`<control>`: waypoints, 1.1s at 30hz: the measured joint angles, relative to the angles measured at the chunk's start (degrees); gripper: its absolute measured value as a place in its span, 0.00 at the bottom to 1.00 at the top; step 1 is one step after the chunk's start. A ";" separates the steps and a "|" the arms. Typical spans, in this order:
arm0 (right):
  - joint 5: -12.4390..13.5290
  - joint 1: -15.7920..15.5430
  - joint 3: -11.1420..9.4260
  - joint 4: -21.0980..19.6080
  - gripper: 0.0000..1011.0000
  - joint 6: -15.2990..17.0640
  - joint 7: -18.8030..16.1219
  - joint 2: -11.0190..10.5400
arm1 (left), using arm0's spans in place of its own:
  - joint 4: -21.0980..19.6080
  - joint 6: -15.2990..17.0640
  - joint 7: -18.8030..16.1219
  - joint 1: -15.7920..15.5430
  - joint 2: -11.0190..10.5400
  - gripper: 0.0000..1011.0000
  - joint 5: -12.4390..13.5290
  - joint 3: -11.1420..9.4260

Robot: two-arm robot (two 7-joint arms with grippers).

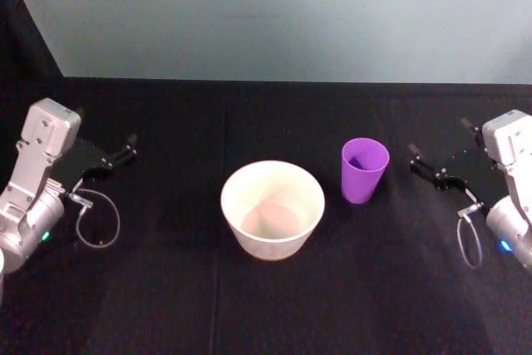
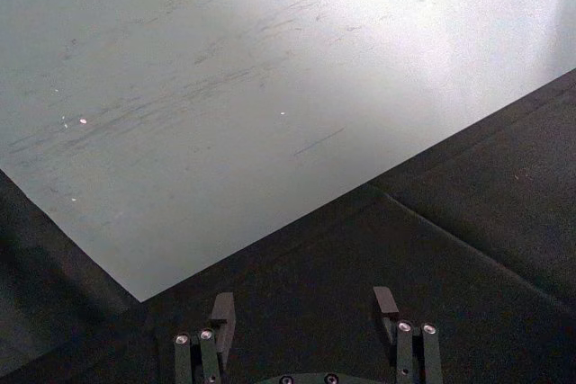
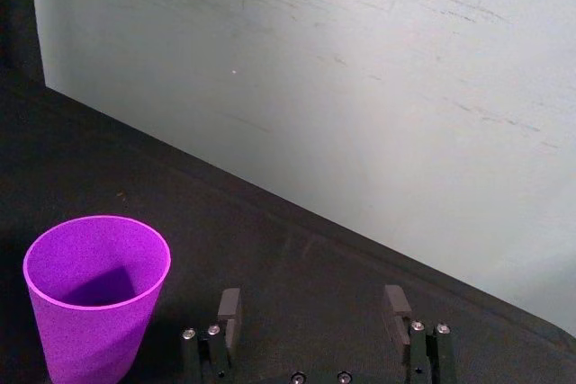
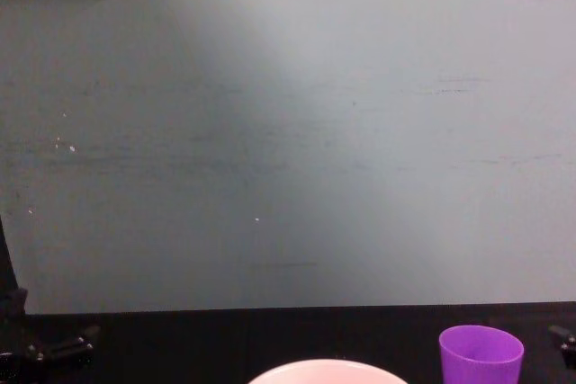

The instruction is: Pick up the cup and pour the mung beans from the cup into the bowl.

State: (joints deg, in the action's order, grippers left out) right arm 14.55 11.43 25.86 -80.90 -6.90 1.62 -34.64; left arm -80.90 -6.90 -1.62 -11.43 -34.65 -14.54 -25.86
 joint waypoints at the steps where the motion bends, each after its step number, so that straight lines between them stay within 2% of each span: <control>1: 0.00 0.00 0.00 0.00 0.99 0.00 0.00 0.00 | 0.00 0.00 0.00 0.00 0.00 0.99 0.00 0.00; 33: 0.00 0.00 0.00 0.00 0.99 0.00 0.00 0.00 | 0.00 0.00 0.00 0.00 0.00 0.99 0.00 0.00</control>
State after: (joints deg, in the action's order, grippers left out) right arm 14.55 11.43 25.86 -80.90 -6.90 1.62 -34.64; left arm -80.90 -6.91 -1.62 -11.43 -34.64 -14.55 -25.86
